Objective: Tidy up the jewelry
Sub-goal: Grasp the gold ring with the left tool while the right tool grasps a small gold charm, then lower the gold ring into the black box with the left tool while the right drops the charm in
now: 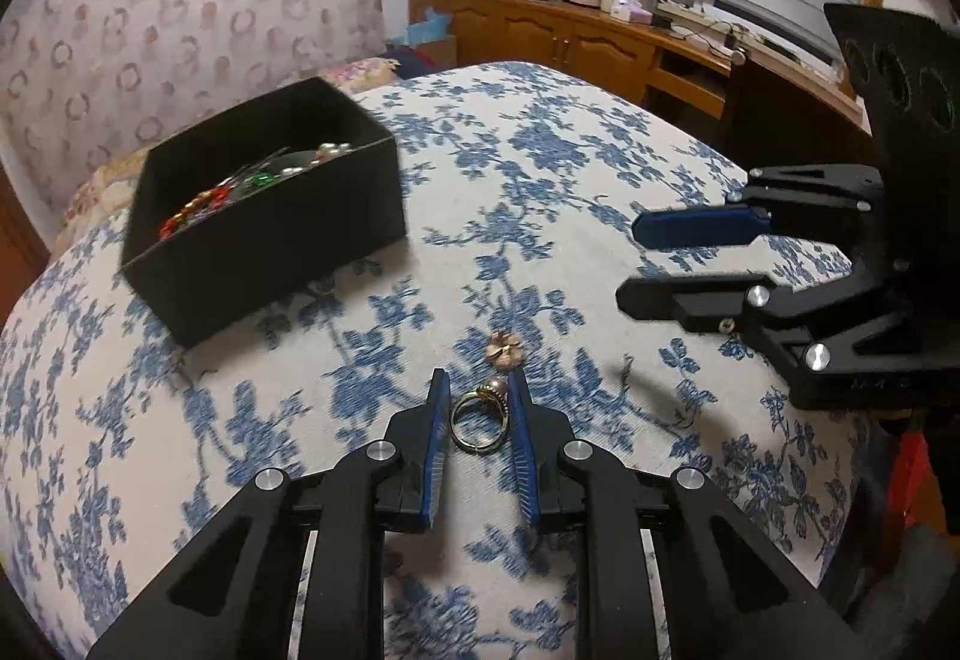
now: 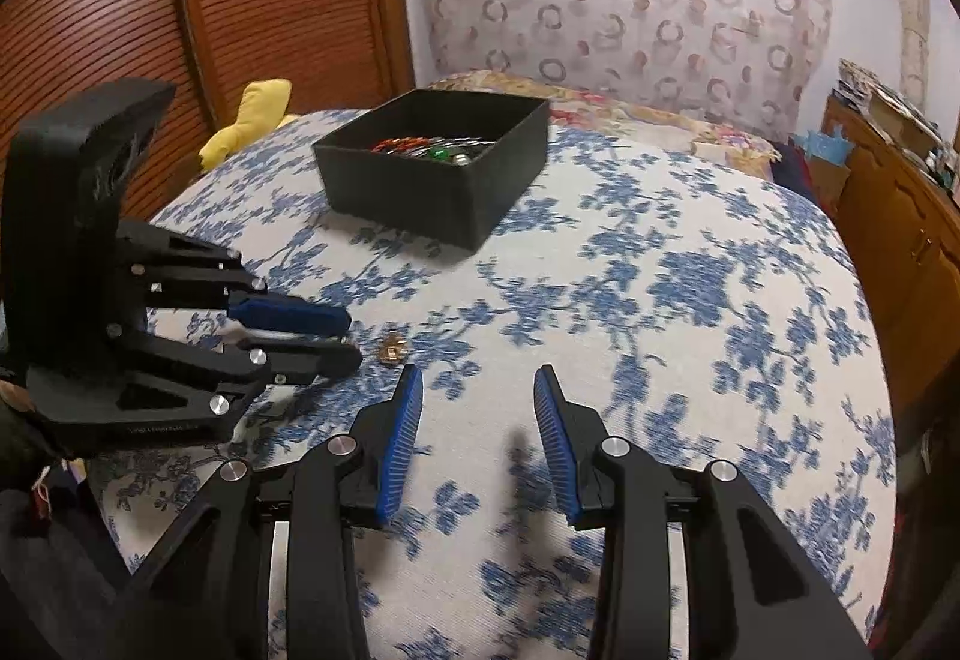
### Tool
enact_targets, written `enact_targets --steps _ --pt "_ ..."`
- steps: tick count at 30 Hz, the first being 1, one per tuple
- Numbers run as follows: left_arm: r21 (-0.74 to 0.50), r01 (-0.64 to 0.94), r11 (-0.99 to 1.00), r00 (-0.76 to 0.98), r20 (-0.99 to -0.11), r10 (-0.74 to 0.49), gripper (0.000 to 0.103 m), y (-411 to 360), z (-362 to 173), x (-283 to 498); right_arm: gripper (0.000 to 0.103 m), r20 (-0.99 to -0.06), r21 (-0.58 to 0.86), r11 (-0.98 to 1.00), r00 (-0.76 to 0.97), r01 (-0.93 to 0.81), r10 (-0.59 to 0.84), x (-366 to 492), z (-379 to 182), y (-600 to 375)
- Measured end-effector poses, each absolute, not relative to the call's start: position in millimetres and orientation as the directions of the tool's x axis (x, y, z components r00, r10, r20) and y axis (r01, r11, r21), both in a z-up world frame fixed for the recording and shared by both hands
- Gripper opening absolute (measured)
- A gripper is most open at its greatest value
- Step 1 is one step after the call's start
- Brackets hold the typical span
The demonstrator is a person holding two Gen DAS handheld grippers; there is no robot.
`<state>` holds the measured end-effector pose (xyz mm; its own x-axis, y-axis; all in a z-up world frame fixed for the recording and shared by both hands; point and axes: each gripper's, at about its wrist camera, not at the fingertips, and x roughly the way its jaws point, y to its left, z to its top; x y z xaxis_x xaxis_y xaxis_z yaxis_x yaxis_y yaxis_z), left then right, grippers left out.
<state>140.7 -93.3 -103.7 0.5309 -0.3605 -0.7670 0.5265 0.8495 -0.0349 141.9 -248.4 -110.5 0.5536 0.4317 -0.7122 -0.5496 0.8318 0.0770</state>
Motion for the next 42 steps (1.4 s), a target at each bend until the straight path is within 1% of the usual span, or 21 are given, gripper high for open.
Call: enact_targets --steps 3,7,9,11,14,15,17,21,24,30,34,42 --pt "-0.045 0.503 0.863 0.545 -0.758 -0.357 0.018 -81 -101 140 0.041 -0.72 0.068 0.809 0.533 -0.584 0.445 142 -113 -232" --pt "-0.058 0.462 0.885 0.565 -0.75 -0.344 0.018 -61 -97 143 0.035 -0.737 0.054 0.786 0.507 -0.616 0.448 147 -118 -212" --pt "-0.058 0.447 0.893 0.574 -0.747 -0.336 0.018 -54 -95 145 0.034 -0.745 0.042 0.781 0.501 -0.623 0.44 150 -119 -205" --pt "-0.062 0.437 0.898 0.583 -0.741 -0.335 0.018 -47 -92 145 0.028 -0.755 0.025 0.774 0.495 -0.633 0.43 152 -121 -198" --pt "-0.067 0.427 0.902 0.593 -0.732 -0.335 0.018 -42 -89 146 0.024 -0.772 -0.019 0.772 0.5 -0.636 0.393 153 -125 -190" --pt "-0.067 0.425 0.903 0.595 -0.73 -0.335 0.018 -41 -88 146 0.02 -0.773 -0.021 0.77 0.499 -0.638 0.392 153 -126 -189" --pt "-0.071 0.421 0.904 0.601 -0.725 -0.336 0.018 -38 -87 146 0.017 -0.776 -0.028 0.767 0.498 -0.641 0.388 153 -126 -189" --pt "-0.075 0.42 0.904 0.611 -0.714 -0.343 0.018 -37 -81 146 0.016 -0.778 -0.02 0.757 0.486 -0.653 0.398 153 -125 -190" --pt "-0.077 0.416 0.906 0.624 -0.701 -0.345 0.018 -35 -75 147 0.016 -0.762 -0.013 0.76 0.499 -0.65 0.414 154 -118 -193" --pt "-0.076 0.4 0.913 0.66 -0.668 -0.345 0.018 -31 -54 167 0.016 -0.688 0.003 0.76 0.55 -0.65 0.473 167 -81 -197" --pt "-0.08 0.386 0.919 0.674 -0.655 -0.34 0.018 -30 -45 188 0.016 -0.657 -0.003 0.766 0.579 -0.643 0.483 191 -64 -193" --pt "-0.068 0.352 0.933 0.689 -0.656 -0.308 0.018 -27 -40 235 0.017 -0.65 0.012 0.776 0.585 -0.63 0.485 251 -56 -180"
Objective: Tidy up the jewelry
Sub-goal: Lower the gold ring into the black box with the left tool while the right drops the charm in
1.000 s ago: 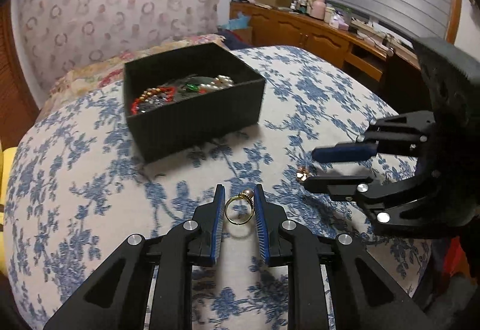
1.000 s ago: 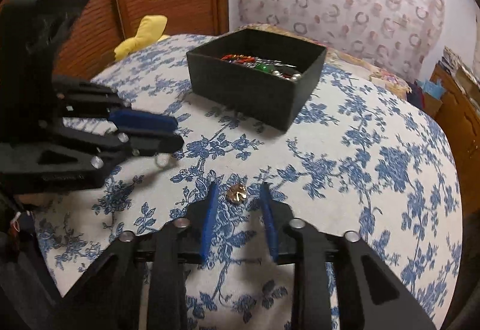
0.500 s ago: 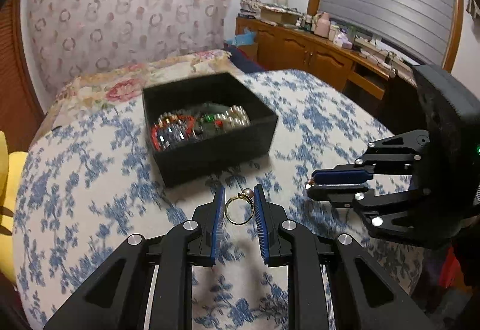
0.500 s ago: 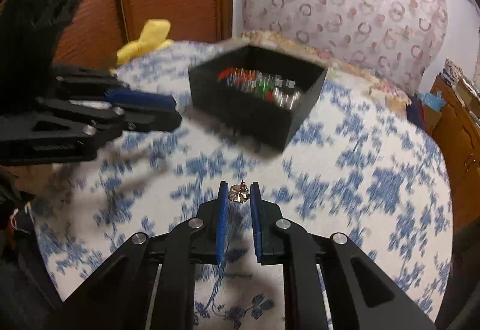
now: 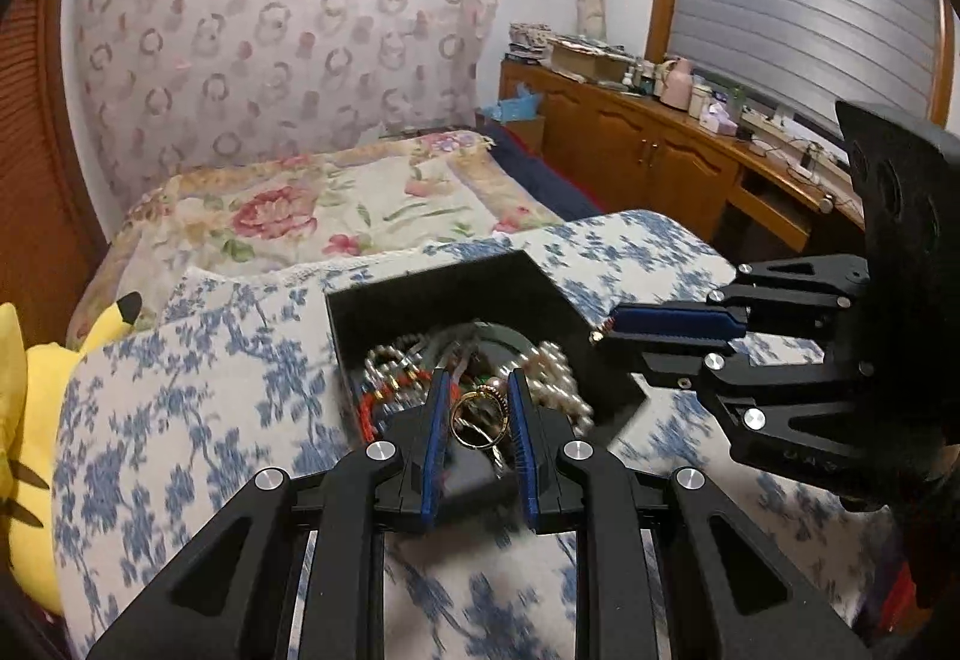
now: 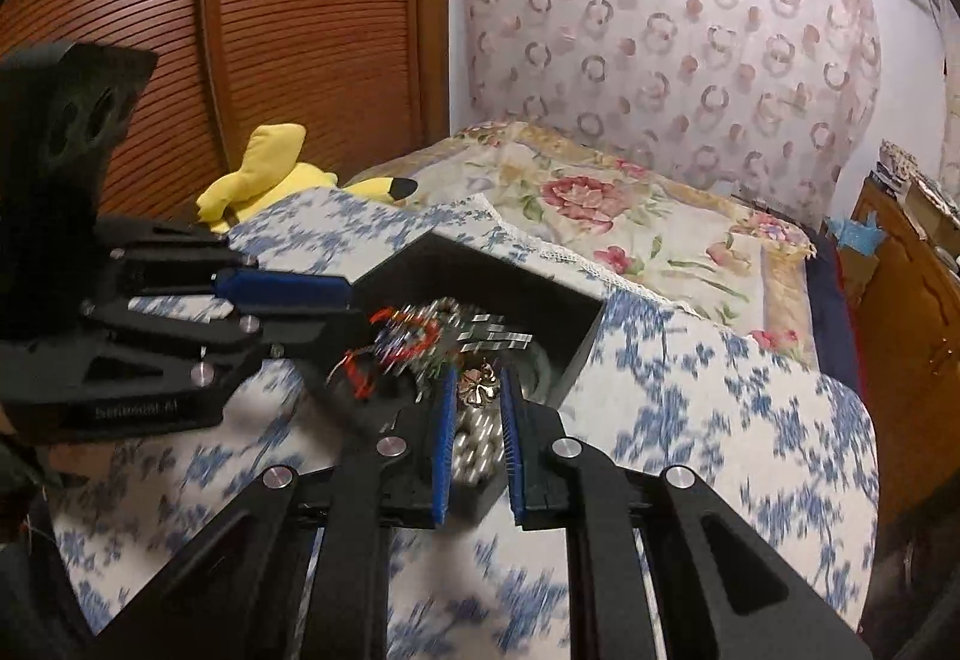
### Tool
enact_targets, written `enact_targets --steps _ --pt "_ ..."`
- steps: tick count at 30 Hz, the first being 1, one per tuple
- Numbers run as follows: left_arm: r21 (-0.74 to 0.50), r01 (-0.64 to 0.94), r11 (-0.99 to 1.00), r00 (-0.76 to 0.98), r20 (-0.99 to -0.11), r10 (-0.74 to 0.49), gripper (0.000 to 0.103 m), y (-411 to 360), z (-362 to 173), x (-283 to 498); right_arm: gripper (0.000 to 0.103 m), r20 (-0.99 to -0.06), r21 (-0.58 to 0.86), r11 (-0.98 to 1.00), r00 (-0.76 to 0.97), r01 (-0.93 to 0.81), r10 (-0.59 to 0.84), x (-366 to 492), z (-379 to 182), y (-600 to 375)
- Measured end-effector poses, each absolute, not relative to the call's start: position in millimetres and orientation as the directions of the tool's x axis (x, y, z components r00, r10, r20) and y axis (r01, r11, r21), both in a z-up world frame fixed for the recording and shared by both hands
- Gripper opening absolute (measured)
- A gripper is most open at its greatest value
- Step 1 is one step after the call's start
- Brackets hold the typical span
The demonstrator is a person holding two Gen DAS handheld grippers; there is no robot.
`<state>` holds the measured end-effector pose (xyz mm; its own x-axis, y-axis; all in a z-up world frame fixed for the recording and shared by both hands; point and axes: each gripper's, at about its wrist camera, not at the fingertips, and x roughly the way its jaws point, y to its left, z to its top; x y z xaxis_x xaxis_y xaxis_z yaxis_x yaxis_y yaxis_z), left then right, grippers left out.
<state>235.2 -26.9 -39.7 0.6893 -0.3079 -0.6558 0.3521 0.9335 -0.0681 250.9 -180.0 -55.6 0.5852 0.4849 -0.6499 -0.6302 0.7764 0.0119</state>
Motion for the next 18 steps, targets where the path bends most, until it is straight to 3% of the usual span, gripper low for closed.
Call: enact_targets --steps 8,9,10,14,18 --pt "-0.074 0.31 0.948 0.689 -0.67 -0.278 0.022 -16 -50 258 0.02 -0.659 0.055 0.775 0.56 -0.63 0.502 277 -61 -176" --pt "-0.076 0.305 0.949 0.69 -0.669 -0.275 0.032 -15 -50 258 0.03 -0.658 0.054 0.779 0.565 -0.624 0.499 278 -61 -177" --pt "-0.075 0.295 0.952 0.697 -0.665 -0.269 0.042 -14 -49 257 0.034 -0.653 0.056 0.783 0.571 -0.619 0.497 277 -61 -177" --pt "-0.065 0.267 0.961 0.717 -0.653 -0.243 0.062 -11 -47 249 0.034 -0.64 0.061 0.795 0.587 -0.604 0.495 266 -60 -183" --pt "-0.022 0.22 0.975 0.756 -0.628 -0.184 0.087 -8 -41 230 0.051 -0.613 0.074 0.818 0.621 -0.571 0.489 247 -56 -195"
